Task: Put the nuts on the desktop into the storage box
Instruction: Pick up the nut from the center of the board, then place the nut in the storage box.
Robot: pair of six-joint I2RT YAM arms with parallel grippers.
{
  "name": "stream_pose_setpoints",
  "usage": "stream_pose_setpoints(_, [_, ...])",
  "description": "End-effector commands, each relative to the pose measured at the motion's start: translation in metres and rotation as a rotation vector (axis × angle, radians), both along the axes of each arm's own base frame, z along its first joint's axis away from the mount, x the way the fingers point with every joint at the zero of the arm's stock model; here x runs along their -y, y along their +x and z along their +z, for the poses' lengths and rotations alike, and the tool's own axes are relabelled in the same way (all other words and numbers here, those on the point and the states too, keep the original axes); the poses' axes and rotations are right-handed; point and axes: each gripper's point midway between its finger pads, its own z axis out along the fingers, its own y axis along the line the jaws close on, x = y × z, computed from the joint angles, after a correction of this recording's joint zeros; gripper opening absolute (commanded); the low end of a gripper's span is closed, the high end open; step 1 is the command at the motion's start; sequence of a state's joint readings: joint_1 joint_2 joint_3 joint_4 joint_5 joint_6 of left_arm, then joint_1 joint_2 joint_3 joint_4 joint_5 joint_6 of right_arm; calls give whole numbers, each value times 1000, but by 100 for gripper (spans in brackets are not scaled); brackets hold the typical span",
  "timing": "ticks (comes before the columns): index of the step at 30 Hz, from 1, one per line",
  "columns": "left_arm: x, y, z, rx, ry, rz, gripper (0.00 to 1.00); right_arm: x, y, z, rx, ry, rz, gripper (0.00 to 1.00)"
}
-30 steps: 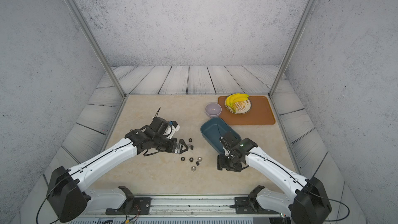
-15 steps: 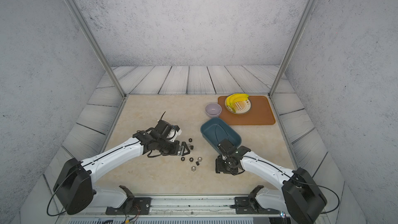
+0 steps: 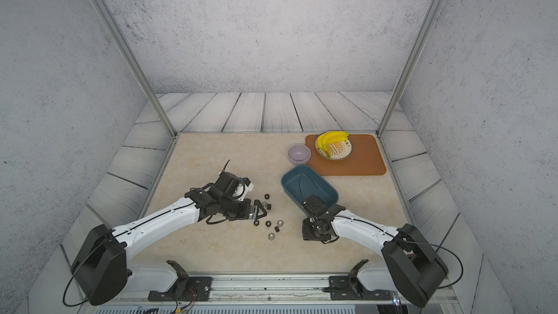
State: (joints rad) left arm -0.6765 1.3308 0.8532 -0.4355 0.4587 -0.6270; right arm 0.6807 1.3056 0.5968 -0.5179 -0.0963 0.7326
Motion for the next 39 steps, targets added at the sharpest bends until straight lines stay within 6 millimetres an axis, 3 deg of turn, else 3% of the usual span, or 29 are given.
stream_pose_setpoints(1, [-2,-2,3,16,-4,3,98,9,-6,-9,-21,-49,-14,40])
stream_pose_setpoints(6, [-4,0,4,28,4,16,98,12,-7,-4,-15,-56,-24,26])
stream_pose_setpoints(14, [-9,2,5,43,26,38,98,9,-8,18,-9,-33,-31,25])
stream_pose_setpoints(26, [-18,5,12,81,59,55,98,5,11,94,34,-76,-11,26])
stream_pose_setpoints(33, [-20,3,12,87,61,58,98,8,53,127,126,-219,12,26])
stream_pose_setpoints(39, [-21,3,14,90,61,61,98,4,102,133,216,-296,-16,26])
